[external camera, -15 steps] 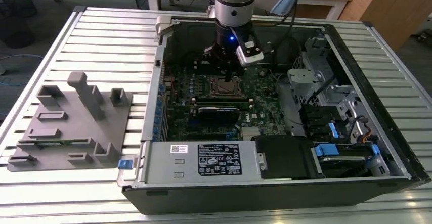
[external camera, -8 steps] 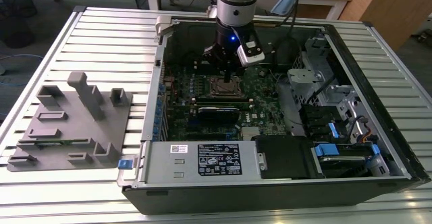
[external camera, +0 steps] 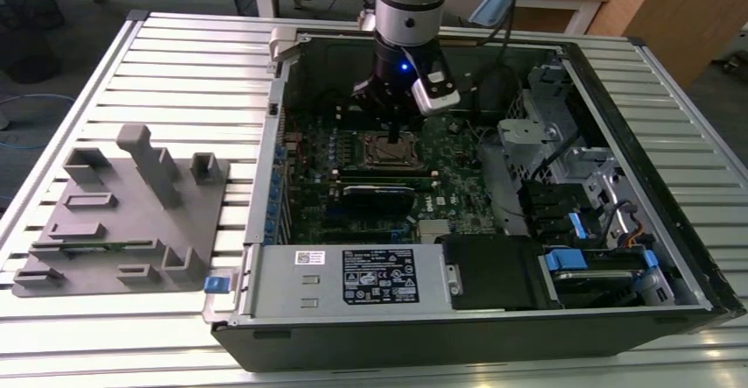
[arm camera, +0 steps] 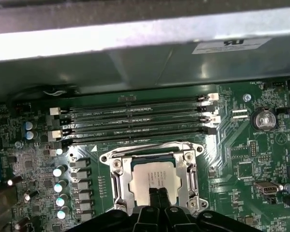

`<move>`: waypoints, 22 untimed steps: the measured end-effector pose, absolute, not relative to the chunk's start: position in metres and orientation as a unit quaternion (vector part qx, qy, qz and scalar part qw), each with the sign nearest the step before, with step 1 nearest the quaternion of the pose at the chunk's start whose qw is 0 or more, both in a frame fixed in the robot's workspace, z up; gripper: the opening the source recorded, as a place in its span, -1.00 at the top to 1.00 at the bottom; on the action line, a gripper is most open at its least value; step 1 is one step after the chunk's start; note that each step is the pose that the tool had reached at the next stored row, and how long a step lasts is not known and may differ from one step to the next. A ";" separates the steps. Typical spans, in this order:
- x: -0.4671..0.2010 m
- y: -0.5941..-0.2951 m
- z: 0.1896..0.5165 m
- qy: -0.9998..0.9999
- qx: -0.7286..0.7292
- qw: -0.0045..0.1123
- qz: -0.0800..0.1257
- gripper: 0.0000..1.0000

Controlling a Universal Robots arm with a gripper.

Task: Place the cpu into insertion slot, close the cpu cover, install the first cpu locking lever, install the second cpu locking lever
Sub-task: 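Install the first cpu locking lever, then install the second cpu locking lever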

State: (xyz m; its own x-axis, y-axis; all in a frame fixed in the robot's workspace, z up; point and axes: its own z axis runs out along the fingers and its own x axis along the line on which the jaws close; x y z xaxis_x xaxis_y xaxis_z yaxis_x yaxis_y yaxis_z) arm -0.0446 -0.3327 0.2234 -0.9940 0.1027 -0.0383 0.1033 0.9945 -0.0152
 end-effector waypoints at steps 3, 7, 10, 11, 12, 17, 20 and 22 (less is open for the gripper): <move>-0.045 -0.333 0.223 0.999 0.046 0.019 -0.008 0.79; -0.045 -0.333 0.223 0.999 0.041 0.019 -0.008 0.79; -0.045 -0.333 0.224 0.999 0.041 0.019 -0.008 0.79; -0.045 -0.333 0.225 0.999 0.041 0.019 -0.008 0.79; -0.045 -0.333 0.226 0.999 0.041 0.019 -0.008 0.79; -0.045 -0.333 0.227 0.999 0.041 0.019 -0.008 0.79; -0.045 -0.333 0.227 0.999 0.041 0.019 -0.008 0.79; -0.045 -0.333 0.228 0.999 0.041 0.019 -0.008 0.79</move>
